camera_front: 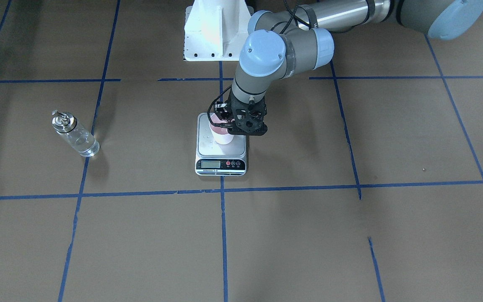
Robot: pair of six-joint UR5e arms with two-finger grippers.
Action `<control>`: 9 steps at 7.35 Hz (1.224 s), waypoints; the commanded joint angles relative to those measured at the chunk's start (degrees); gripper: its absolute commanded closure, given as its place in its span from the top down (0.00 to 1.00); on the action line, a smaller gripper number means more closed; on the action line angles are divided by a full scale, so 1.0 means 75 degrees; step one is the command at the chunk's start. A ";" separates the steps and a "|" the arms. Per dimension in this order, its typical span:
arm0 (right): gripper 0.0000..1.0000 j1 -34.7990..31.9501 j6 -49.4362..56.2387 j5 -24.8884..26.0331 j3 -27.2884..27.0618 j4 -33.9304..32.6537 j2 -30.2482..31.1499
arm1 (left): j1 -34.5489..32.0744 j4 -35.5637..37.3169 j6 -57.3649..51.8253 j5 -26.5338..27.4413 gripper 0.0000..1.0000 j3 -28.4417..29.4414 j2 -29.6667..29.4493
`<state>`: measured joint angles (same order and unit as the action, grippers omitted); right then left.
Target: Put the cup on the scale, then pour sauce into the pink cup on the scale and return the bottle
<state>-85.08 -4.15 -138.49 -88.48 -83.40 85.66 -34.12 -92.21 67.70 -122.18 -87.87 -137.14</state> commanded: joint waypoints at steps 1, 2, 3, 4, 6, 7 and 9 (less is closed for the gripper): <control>1.00 0.0024 -0.0033 0.0067 0.0067 0.0339 0.0015 | -0.0125 0.0071 -0.0004 0.0002 0.50 -0.0642 0.0108; 1.00 0.0012 -0.0033 -0.0026 -0.0107 0.0479 0.0143 | -0.0497 0.0106 0.0019 -0.0033 0.51 -0.1239 0.0248; 1.00 0.0047 -0.0126 -0.0027 -0.0202 0.0805 0.0202 | -0.0605 0.0107 0.0020 -0.0033 0.51 -0.1825 0.0679; 1.00 0.0187 -0.1089 0.0008 -0.0829 0.1353 0.0365 | -0.0607 0.0060 0.0008 -0.0033 0.51 -0.1959 0.0997; 1.00 0.1086 -0.4588 0.0090 -0.2481 0.2244 0.1173 | -0.0607 0.0060 0.0008 -0.0033 0.51 -0.1960 0.1000; 1.00 0.1705 -0.4835 0.0357 -0.2952 0.2725 0.1408 | -0.0618 0.0060 -0.0004 -0.0010 0.51 -0.1948 0.1011; 1.00 0.2422 -0.5685 0.0662 -0.3666 0.2753 0.1433 | -0.0607 0.0060 0.0008 -0.0010 0.53 -0.1960 0.1023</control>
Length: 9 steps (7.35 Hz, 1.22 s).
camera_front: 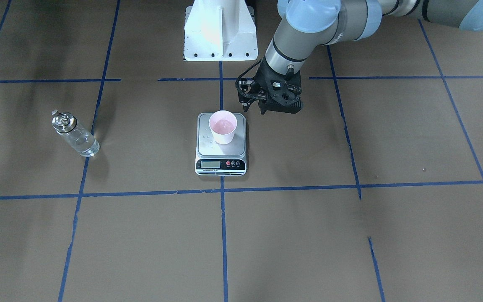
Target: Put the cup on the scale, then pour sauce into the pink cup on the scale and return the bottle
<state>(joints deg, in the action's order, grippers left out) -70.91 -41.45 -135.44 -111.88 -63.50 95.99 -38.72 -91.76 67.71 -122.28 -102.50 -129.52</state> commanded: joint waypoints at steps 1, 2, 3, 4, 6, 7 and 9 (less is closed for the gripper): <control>1.00 0.1673 -0.2007 0.1232 -0.1074 0.0111 0.0010 | -0.0005 0.0000 0.0008 0.0003 0.53 -0.0009 0.0008; 1.00 0.2636 -0.2449 0.2703 -0.1555 0.0111 0.0044 | -0.0016 0.0000 -0.0004 0.0003 0.53 0.0014 0.0008; 1.00 0.3295 -0.2465 0.3426 -0.1803 0.0111 0.0068 | -0.0028 0.0000 -0.0004 0.0003 0.53 0.0014 0.0020; 1.00 0.3453 -0.2546 0.3526 -0.1887 0.0111 0.0068 | -0.0028 0.0000 -0.0004 0.0003 0.53 0.0003 0.0020; 1.00 0.4129 -0.2559 0.4806 -0.1888 0.0099 0.0335 | -0.0133 0.0000 -0.0027 0.0003 0.53 0.0003 0.0020; 1.00 0.4749 -0.2594 0.5767 -0.1841 0.0087 0.0384 | -0.0134 0.0000 -0.0028 0.0003 0.53 0.0003 0.0020; 1.00 0.5280 -0.2863 0.6547 -0.1736 0.0110 0.0652 | -0.0145 0.0000 -0.0028 0.0003 0.53 -0.0009 0.0020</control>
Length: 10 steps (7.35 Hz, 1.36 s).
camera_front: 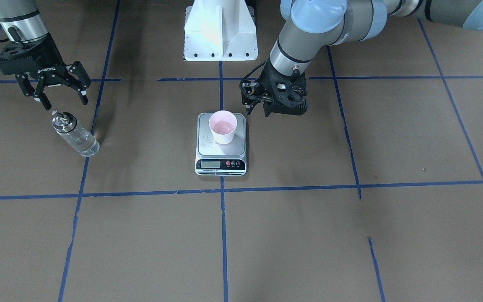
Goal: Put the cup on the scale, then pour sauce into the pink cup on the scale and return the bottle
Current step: 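Reach the right gripper to the glass bottle's neck, then grasp the glass bottle with the right gripper and lift it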
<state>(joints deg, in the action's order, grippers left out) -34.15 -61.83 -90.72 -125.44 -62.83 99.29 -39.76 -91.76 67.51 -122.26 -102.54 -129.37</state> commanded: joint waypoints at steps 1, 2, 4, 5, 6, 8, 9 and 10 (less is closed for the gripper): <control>1.00 0.0962 -0.0726 0.1435 0.0189 0.0034 0.0214 | -0.0019 0.0000 -0.0001 0.0000 0.53 -0.0004 0.0000; 1.00 0.1547 -0.1138 0.2430 0.0399 0.0045 0.0179 | -0.0019 0.0012 -0.0001 0.0000 0.54 -0.0004 0.0012; 1.00 0.2078 -0.2006 0.3454 0.0809 0.0185 0.0144 | -0.0019 -0.0023 -0.0024 0.0000 0.54 -0.0004 0.0176; 1.00 0.2417 -0.2427 0.4341 0.1415 0.0859 0.0086 | -0.0019 -0.0023 -0.0024 0.0000 0.54 -0.0004 0.0176; 1.00 0.2629 -0.2478 0.4976 0.1896 0.1365 -0.0170 | -0.0042 -0.0023 -0.0036 0.0000 0.54 -0.0004 0.0199; 1.00 0.2725 -0.2466 0.5927 0.2146 0.1393 -0.0325 | -0.0042 -0.0023 -0.0036 0.0012 0.54 0.0007 0.0211; 1.00 0.2748 -0.2478 0.6338 0.2402 0.1416 -0.0325 | -0.0054 -0.0023 -0.0036 0.0012 0.54 0.0007 0.0211; 1.00 0.2749 -0.2478 0.6609 0.2591 0.1451 -0.0348 | -0.0077 -0.0023 -0.0036 0.0012 0.54 0.0007 0.0211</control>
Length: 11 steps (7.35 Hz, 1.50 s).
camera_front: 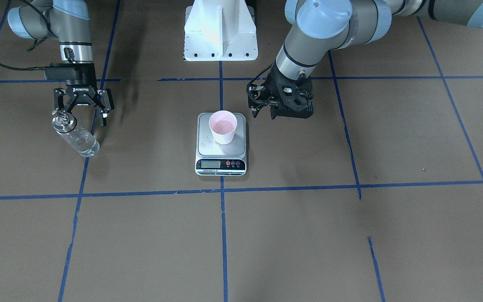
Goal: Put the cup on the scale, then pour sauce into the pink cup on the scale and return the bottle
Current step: 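Grasp the glass bottle with the right gripper and lift it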
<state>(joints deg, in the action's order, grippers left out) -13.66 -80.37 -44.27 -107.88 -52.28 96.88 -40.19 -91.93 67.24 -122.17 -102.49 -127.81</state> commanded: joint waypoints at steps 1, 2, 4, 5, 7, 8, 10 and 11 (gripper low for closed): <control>1.00 0.0017 -0.0007 0.0569 0.0274 0.0046 -0.0039 | -0.0020 0.0000 0.0000 0.0001 0.54 -0.0010 0.0026; 1.00 0.0017 0.0005 0.0756 0.0274 0.0046 -0.0039 | -0.0020 0.0000 0.0000 0.0001 0.54 -0.0022 0.0049; 1.00 0.0017 -0.0007 0.0898 0.0438 0.0046 -0.0132 | -0.0020 0.0000 0.0012 0.0001 0.55 -0.0034 0.0049; 1.00 0.0017 -0.0007 0.0922 0.0450 0.0046 -0.0202 | -0.0020 0.0000 0.0012 0.0001 0.55 -0.0057 0.0049; 1.00 0.0040 0.0005 0.0969 0.0567 0.0057 -0.0320 | -0.0020 0.0012 0.0012 0.0001 0.56 -0.0046 0.0061; 0.99 0.0017 0.0040 0.0969 0.0579 0.0057 -0.0378 | -0.0020 0.0000 0.0012 0.0001 0.56 -0.0057 0.0061; 0.96 0.0017 0.0017 0.1027 0.0673 0.0057 -0.0379 | -0.0020 0.0000 0.0012 0.0001 0.56 -0.0045 0.0096; 0.86 0.0017 0.0017 0.1085 0.0743 0.0057 -0.0367 | -0.0008 -0.0012 0.0012 0.0001 0.56 -0.0045 0.0108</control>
<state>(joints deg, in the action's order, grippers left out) -13.53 -80.23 -36.57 -102.82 -51.88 94.07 -40.33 -91.96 67.32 -122.17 -102.85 -127.16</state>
